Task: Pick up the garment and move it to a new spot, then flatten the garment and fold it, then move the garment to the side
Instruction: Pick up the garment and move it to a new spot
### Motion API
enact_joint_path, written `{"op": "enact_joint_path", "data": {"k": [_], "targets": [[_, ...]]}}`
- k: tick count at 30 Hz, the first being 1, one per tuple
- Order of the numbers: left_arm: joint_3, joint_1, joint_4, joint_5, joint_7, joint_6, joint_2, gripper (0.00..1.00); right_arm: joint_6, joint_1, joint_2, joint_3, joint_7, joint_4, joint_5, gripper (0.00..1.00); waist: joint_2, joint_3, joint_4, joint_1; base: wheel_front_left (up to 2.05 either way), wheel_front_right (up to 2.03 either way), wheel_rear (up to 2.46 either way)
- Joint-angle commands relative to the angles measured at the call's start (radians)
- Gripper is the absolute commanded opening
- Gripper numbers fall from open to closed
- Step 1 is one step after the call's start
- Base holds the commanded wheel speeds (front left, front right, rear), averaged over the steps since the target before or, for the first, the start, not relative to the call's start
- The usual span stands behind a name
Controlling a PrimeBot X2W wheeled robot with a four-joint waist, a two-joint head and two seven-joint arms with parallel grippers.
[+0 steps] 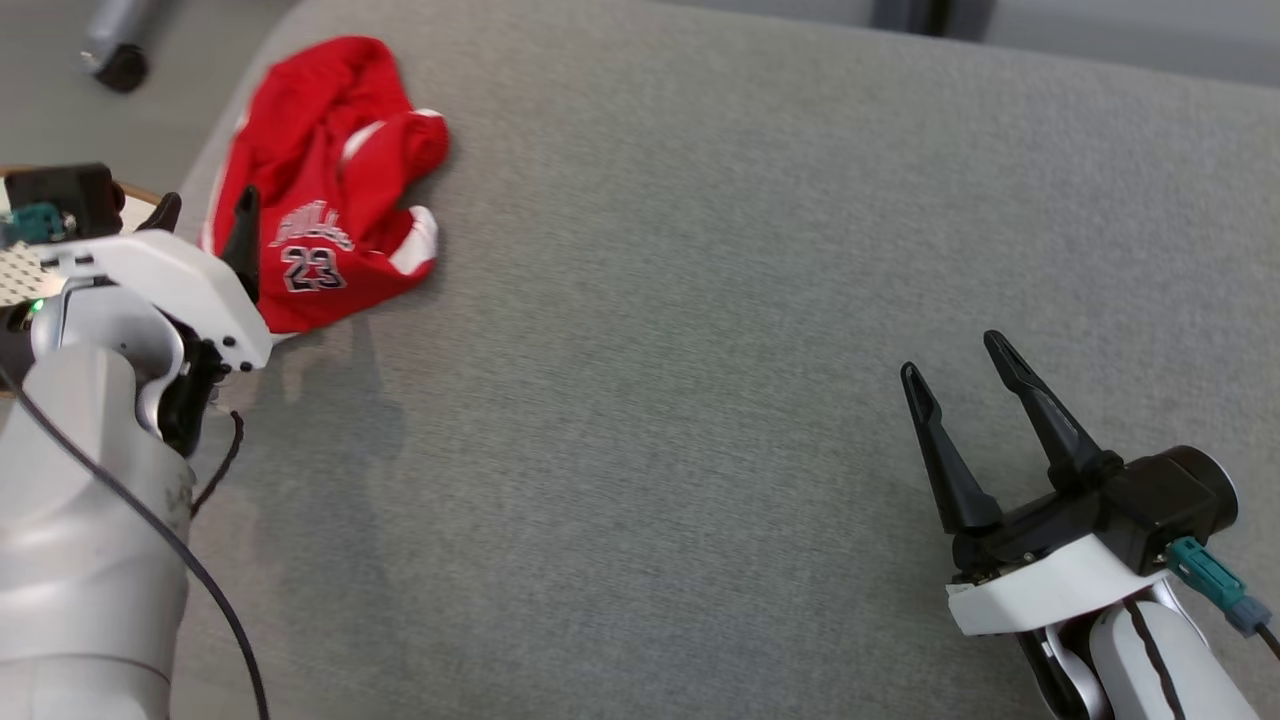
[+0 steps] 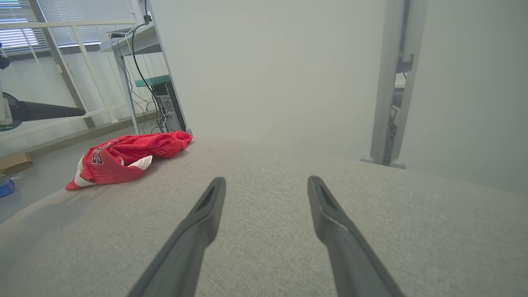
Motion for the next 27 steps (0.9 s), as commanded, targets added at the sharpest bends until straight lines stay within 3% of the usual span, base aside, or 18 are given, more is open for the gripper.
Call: {"op": "enact_joint_path", "data": {"k": [1, 7, 19, 21, 27], "targets": [[-0.010, -0.040, 0.036, -0.011, 0.040, -0.007, 0.012, 1.00, 0.000, -0.012, -0.009, 0.000, -0.001, -0.001, 0.000, 1.00, 0.0000, 0.068, -0.065, 0.0000, 0.00, 0.00, 0.00], [-0.038, -0.161, 0.195, -0.019, 0.198, -0.008, 0.069, 1.00, 0.000, -0.033, -0.006, 0.016, -0.001, -0.002, 0.006, 1.00, 0.0000, 0.129, -0.129, 0.0000, 0.00, 0.00, 0.00], [-0.050, -0.250, 0.337, -0.028, 0.270, 0.010, 0.112, 0.98, 0.000, -0.057, 0.007, 0.023, -0.001, -0.001, 0.004, 1.00, 0.0000, 0.171, -0.179, 0.0000, 0.00, 0.00, 0.00], [-0.055, -0.255, 0.349, -0.030, 0.277, 0.009, 0.110, 0.00, 0.000, -0.056, 0.009, 0.021, -0.001, 0.002, 0.001, 1.00, 0.0000, 0.171, -0.180, 0.0000, 0.00, 0.00, 0.00], [-0.059, -0.264, 0.364, -0.035, 0.260, 0.010, 0.105, 0.00, 0.000, -0.059, 0.012, 0.019, -0.001, 0.011, -0.002, 1.00, 0.0000, 0.165, -0.175, 0.0000, 0.00, 0.00, 0.00]]}}
